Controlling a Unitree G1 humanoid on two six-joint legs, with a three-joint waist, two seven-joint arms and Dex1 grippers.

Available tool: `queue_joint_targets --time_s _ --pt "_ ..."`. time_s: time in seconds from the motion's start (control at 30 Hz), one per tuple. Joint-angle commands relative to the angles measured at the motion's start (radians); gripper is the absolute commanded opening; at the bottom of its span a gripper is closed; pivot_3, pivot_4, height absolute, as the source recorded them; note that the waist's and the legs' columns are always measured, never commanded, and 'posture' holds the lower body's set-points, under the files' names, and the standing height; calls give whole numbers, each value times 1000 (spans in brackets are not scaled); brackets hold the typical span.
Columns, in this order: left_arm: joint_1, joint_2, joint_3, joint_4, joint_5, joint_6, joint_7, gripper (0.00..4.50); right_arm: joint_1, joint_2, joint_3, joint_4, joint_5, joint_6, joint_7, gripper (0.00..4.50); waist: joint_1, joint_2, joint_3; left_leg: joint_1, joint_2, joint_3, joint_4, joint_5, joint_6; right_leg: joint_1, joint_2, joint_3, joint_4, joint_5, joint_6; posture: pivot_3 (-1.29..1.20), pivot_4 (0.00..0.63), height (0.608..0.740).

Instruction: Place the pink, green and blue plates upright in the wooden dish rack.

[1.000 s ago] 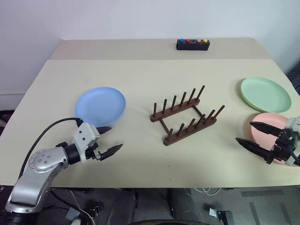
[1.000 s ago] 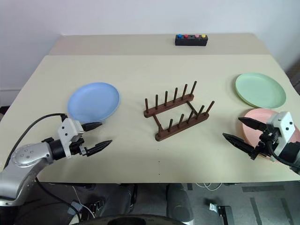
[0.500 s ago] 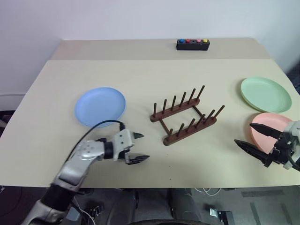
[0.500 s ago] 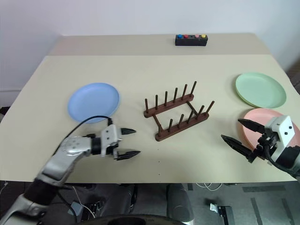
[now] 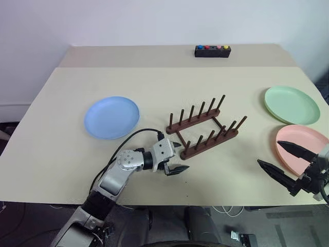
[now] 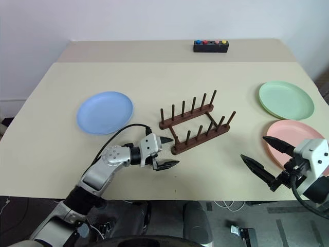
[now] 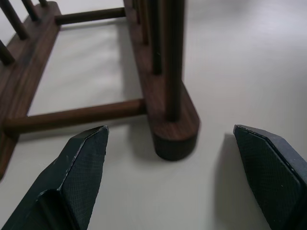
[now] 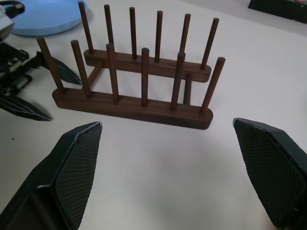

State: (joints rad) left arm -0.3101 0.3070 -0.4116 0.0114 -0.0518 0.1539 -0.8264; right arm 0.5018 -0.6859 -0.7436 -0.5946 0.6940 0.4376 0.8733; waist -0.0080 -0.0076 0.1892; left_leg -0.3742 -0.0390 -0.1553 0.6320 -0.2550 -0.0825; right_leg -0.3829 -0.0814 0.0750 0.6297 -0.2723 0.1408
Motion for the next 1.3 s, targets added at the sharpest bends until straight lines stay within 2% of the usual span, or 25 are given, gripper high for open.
queue_joint_targets --time_s 0.03,0.2,0.23,0.47,0.77,1.1,1.3 --pt "5 0 -8 47 34 5 22 3514 3 12 -10 -38 22 -5 -20 4500 0 0 0 0 0 0 0 0 0 0 0 0 0 0 0 0 150 740" --pt "9 26 2 52 30 -24 -2 1030 -11 13 23 -74 31 5 -57 4500 -2 0 0 1 0 0 -1 0 0 0 0 0 0 0 -1 0 150 740" --pt "8 36 4 54 25 -35 -16 758 -13 13 32 -83 33 8 -65 4500 -3 0 0 1 0 0 -1 0 0 0 0 0 0 0 -1 0 150 740" --pt "-56 99 17 127 0 -152 -134 753 -6 38 89 -109 46 -4 -77 4500 -5 0 0 0 1 0 -2 0 0 -2 1 0 0 1 -1 0 150 740" --pt "-145 125 58 230 -87 -181 -306 753 -17 50 237 -139 15 -2 -105 4500 -5 0 0 -2 1 0 -2 0 0 -4 1 0 1 3 -3 0 150 740" --pt "-257 40 41 368 -62 -216 -332 753 -18 41 235 -127 0 -8 -107 4500 0 -1 0 -3 0 0 -2 0 0 -4 1 0 1 3 -2 0 150 740" --pt "-274 -17 12 422 -27 -250 -349 753 64 84 213 -196 7 -22 -144 4500 -1 -1 0 -3 0 0 -3 0 0 -5 1 0 1 3 1 0 150 740"
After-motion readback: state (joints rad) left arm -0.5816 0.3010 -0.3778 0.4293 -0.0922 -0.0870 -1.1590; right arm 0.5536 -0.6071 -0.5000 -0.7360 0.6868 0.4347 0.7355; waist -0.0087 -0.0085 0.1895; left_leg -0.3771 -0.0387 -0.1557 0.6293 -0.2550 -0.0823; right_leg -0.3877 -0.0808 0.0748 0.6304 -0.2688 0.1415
